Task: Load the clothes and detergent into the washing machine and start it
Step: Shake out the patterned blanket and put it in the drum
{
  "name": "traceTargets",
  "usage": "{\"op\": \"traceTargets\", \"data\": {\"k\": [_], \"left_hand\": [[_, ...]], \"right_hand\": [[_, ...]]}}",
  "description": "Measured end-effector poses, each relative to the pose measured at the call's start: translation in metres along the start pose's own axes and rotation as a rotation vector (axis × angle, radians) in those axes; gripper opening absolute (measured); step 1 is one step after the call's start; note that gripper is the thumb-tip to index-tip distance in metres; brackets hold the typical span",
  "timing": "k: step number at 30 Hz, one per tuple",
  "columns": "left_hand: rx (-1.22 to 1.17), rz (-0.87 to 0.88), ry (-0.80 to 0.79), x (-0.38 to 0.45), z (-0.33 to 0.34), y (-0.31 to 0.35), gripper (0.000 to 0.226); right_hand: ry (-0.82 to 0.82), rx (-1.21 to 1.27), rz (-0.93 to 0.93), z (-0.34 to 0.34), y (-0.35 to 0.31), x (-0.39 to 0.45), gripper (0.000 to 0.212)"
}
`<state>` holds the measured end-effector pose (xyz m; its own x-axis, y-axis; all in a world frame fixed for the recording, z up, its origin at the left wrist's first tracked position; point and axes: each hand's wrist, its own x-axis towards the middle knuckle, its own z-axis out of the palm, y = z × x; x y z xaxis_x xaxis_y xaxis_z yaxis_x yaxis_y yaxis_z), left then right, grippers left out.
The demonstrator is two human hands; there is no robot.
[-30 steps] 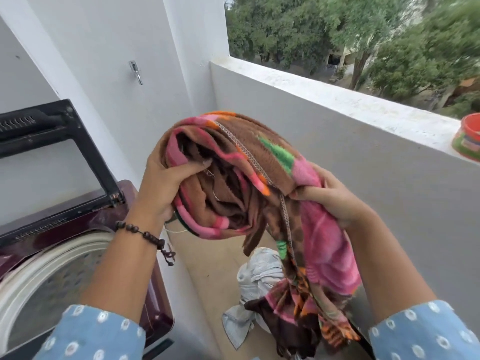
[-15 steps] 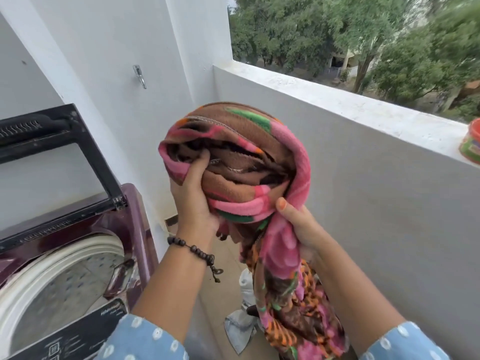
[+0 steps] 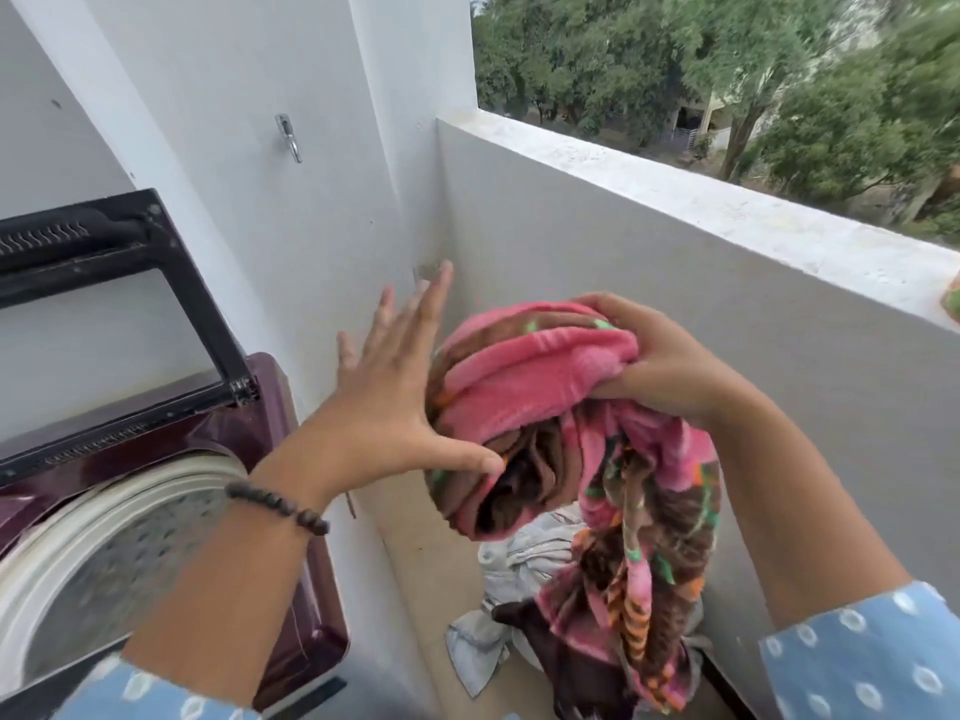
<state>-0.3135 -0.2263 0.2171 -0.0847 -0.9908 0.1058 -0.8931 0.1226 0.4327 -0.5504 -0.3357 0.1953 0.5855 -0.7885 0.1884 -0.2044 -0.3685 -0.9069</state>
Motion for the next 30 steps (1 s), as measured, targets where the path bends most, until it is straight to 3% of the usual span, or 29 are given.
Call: {"op": "traceTargets", "data": {"k": [2, 4, 7, 11, 14, 19, 26, 30], "left_hand": [[0.047, 0.058, -0.055, 0.014, 0.014, 0.015, 0.146], [-0.082, 0.065, -0.048, 0.024, 0.019, 0.017, 0.142], [-0.231, 0.082, -0.022, 0.030, 0.015, 0.012, 0.125], [-0.208, 0.144, -0.145, 0.030, 0.014, 0.016, 0.113], [-0.112, 0.147, -0.256, 0.032, 0.016, 0.017, 0.119], [-0.111, -0.003, -0.378, 0.032, 0.026, -0.001, 0.123], [-0.531, 0.013, -0.120, 0.026, 0.004, -0.008, 0.097], [-0.731, 0.040, 0.202, 0.025, -0.006, -0.016, 0.092]], "right_hand": [[-0.094, -0.166, -0.052, 0.012, -0.012, 0.007, 0.065], [-0.143, -0.258, -0.093, 0.015, -0.022, 0.009, 0.069], [-0.209, -0.157, 0.036, 0.000, -0.027, 0.005, 0.077], [-0.394, -0.216, 0.237, -0.007, -0.021, 0.005, 0.046], [-0.427, -0.090, 0.323, -0.008, -0.016, 0.007, 0.036], [-0.463, 0.180, 0.324, -0.001, -0.012, 0.007, 0.054], [-0.435, 0.796, 0.208, 0.006, 0.014, -0.004, 0.066], [-0.397, 0.857, 0.143, 0.010, 0.029, -0.015, 0.086]]}}
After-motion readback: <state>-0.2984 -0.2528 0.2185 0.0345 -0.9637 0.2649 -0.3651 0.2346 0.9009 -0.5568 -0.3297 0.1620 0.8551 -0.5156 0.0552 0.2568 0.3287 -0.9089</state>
